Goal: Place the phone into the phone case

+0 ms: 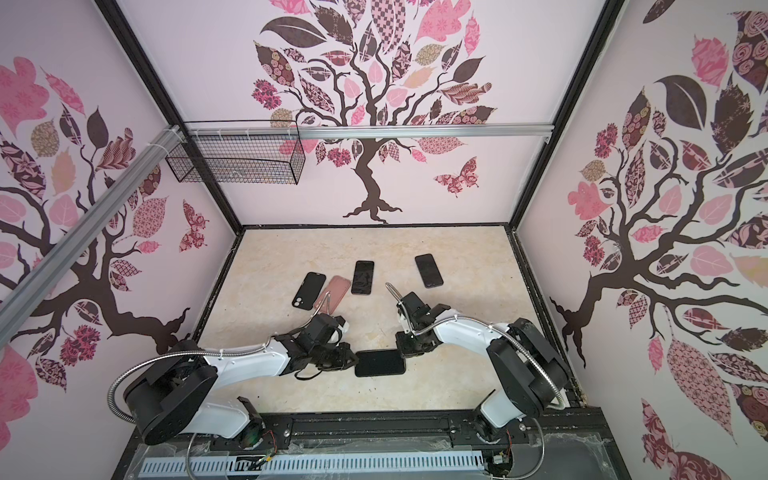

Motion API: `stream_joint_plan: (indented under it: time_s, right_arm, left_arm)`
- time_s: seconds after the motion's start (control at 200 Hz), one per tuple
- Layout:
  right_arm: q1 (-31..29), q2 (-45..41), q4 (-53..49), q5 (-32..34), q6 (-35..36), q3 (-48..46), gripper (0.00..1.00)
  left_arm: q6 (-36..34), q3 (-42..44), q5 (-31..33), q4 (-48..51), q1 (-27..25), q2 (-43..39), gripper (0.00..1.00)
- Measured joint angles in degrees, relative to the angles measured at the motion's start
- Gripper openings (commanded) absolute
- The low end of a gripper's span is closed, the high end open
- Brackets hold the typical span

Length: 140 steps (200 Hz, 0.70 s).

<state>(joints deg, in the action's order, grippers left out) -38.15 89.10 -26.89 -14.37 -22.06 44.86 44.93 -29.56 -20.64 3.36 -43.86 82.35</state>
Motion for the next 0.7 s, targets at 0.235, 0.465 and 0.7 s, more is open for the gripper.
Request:
stream_joint_plan:
  time_s: [0.235,0.465,0.7]
  right_arm:
    - [-1.0,1.2,-1.6,1.6,-0.6,1.4,0.11]
    - [-1.7,2.8,-3.2,2.2,-1.3,2.7,0.1]
    - [-2.3,4.1,-3.4,3.7,-2.4,3.2,0.1]
  left_arm:
    - [0.1,0.1,0.0,-0.1,0.0,0.0,0.14]
    - [0.1,0.1,0.0,-0.1,0.0,-0.1,0.14]
    - [0.2,0.4,0.1,-0.5,0.0,-0.3,0.14]
